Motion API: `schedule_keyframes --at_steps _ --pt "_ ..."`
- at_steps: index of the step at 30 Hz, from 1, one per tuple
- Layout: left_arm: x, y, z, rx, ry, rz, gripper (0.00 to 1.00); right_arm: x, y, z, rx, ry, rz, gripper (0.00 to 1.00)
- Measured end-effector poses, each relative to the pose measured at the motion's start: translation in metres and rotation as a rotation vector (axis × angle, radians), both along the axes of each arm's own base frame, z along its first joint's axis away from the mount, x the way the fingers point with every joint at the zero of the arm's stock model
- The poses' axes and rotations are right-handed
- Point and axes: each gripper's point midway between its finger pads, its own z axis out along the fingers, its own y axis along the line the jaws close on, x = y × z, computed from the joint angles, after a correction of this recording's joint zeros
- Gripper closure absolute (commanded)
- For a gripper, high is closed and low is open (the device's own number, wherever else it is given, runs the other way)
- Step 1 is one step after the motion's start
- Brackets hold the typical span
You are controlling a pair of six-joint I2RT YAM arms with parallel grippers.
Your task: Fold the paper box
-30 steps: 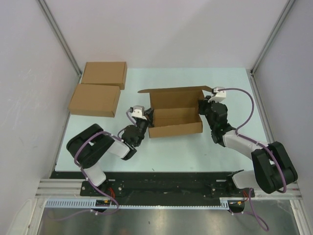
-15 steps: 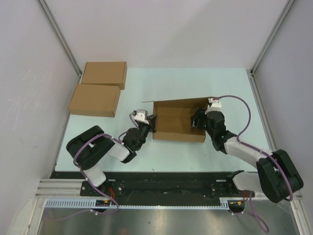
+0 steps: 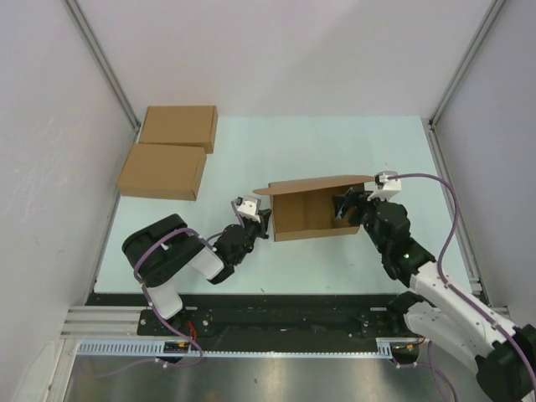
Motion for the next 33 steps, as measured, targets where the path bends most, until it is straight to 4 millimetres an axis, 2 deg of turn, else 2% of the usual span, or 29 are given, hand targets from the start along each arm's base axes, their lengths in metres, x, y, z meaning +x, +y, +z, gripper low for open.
schedule_keyframes --at_steps 6,9,10,14,17,19,21,23,24,25,27,28,30,31,33 --pt "0.0 0.001 -0.004 0.01 0.009 0.0 1.0 -0.03 -0.003 0.038 0.043 -0.101 0.038 0.28" --pt "-0.001 0.001 -0.008 0.017 0.015 0.0 1.0 -0.043 -0.005 0.057 0.07 -0.159 0.059 0.35" --pt "-0.002 0.002 -0.009 0.02 0.018 0.001 1.0 -0.047 -0.005 0.064 0.083 -0.182 0.066 0.4" --pt "-0.008 0.011 -0.019 0.041 0.038 0.009 1.0 -0.057 -0.006 0.104 0.133 -0.281 0.087 0.47" --pt "-0.016 0.021 -0.022 0.045 0.053 0.026 0.99 -0.052 -0.002 0.14 0.159 -0.339 0.09 0.51" --pt "-0.021 0.026 -0.016 0.029 0.055 0.04 0.97 -0.04 0.005 0.158 0.152 -0.355 0.087 0.55" --pt "-0.027 0.03 -0.007 0.0 0.055 0.055 0.97 -0.026 0.014 0.169 0.128 -0.352 0.087 0.59" --pt "-0.034 0.034 0.004 -0.031 0.068 0.077 0.97 -0.002 0.027 0.174 0.087 -0.334 0.084 0.69" --pt "-0.037 0.037 0.011 -0.058 0.076 0.095 0.97 0.007 0.03 0.174 0.073 -0.328 0.081 0.72" --pt "-0.039 0.04 0.017 -0.082 0.085 0.113 0.97 0.021 0.035 0.165 0.047 -0.304 0.08 0.78" --pt "-0.041 0.05 0.024 -0.112 0.11 0.162 0.97 0.041 0.038 0.138 -0.002 -0.239 0.076 0.84" --pt "-0.043 0.056 0.025 -0.122 0.123 0.191 0.96 0.05 0.039 0.117 -0.033 -0.184 0.077 0.86" --pt "-0.044 0.07 0.028 -0.139 0.141 0.253 0.94 0.061 0.041 0.086 -0.078 -0.102 0.081 0.87" --pt "-0.045 0.078 0.03 -0.145 0.146 0.287 0.89 0.063 0.043 0.068 -0.1 -0.055 0.088 0.88" --pt "-0.047 0.091 0.031 -0.147 0.156 0.343 0.85 0.058 0.047 0.047 -0.129 -0.002 0.111 0.88"
